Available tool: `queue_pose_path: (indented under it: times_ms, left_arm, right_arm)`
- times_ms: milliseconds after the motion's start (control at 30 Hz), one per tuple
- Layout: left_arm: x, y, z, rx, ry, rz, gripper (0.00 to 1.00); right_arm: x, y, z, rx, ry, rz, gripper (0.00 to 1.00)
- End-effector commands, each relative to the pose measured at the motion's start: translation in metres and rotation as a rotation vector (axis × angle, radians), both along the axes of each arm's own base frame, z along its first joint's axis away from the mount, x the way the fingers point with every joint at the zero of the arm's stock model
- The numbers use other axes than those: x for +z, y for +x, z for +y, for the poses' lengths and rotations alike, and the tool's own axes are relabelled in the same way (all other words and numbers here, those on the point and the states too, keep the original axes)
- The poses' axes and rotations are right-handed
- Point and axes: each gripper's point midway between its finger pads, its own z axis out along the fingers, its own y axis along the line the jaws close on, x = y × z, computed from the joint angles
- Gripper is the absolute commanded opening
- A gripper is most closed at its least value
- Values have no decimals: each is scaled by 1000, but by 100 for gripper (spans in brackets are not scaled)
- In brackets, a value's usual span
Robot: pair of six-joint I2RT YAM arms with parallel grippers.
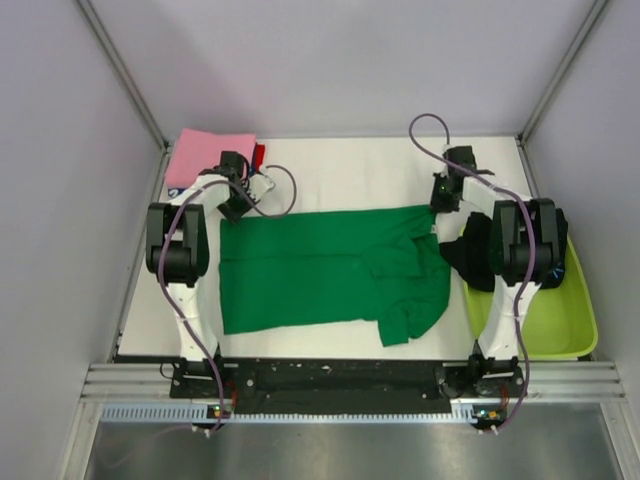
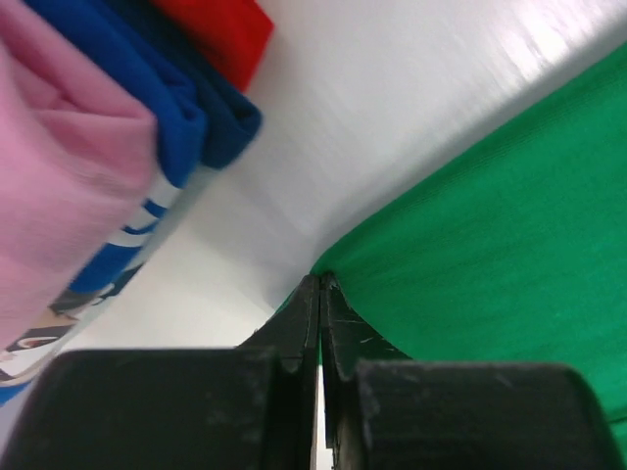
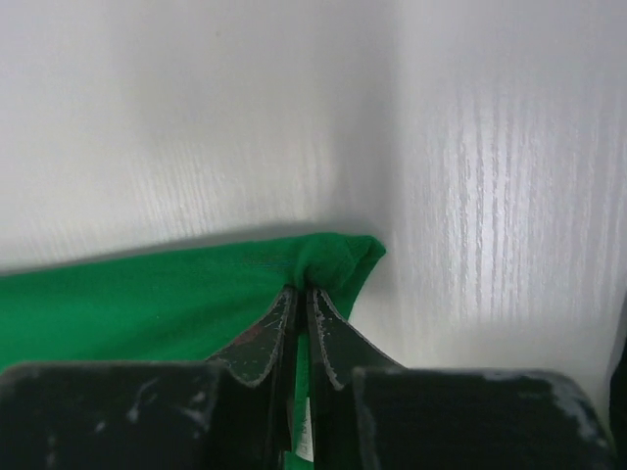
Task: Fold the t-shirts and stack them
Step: Fold the flattened tshirt in 1/3 of the way
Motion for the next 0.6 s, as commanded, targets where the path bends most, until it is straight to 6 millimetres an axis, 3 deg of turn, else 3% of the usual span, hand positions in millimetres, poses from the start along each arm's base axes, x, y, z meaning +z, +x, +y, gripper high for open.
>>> queue_pose_path:
  times_ms: [0,167,233,333,467,567]
  left_arm:
    - [10,21,11,67,38,-86,0]
    - [40,8,-13,-14,-77,-109,37]
    - [54,-3,-29,-83,-126,-120,45]
    - [78,-23,-60,-208,-193,-143,49]
    - [109,-67,-125,-486,-337,-147,49]
    - [121,-103,-203,-721,-433,-136,49]
  right_arm:
    - [38,30,0,20,19,-121,16]
    - [88,-1,-7,12,-95,-175,49]
    - [99,-23,-9,-4,-150,-161,54]
    - [95,-64,-4,-13,-154,-97,54]
    - [67,-123,10,13,-63,29,50]
    - [55,-152,29,38,52,80,42]
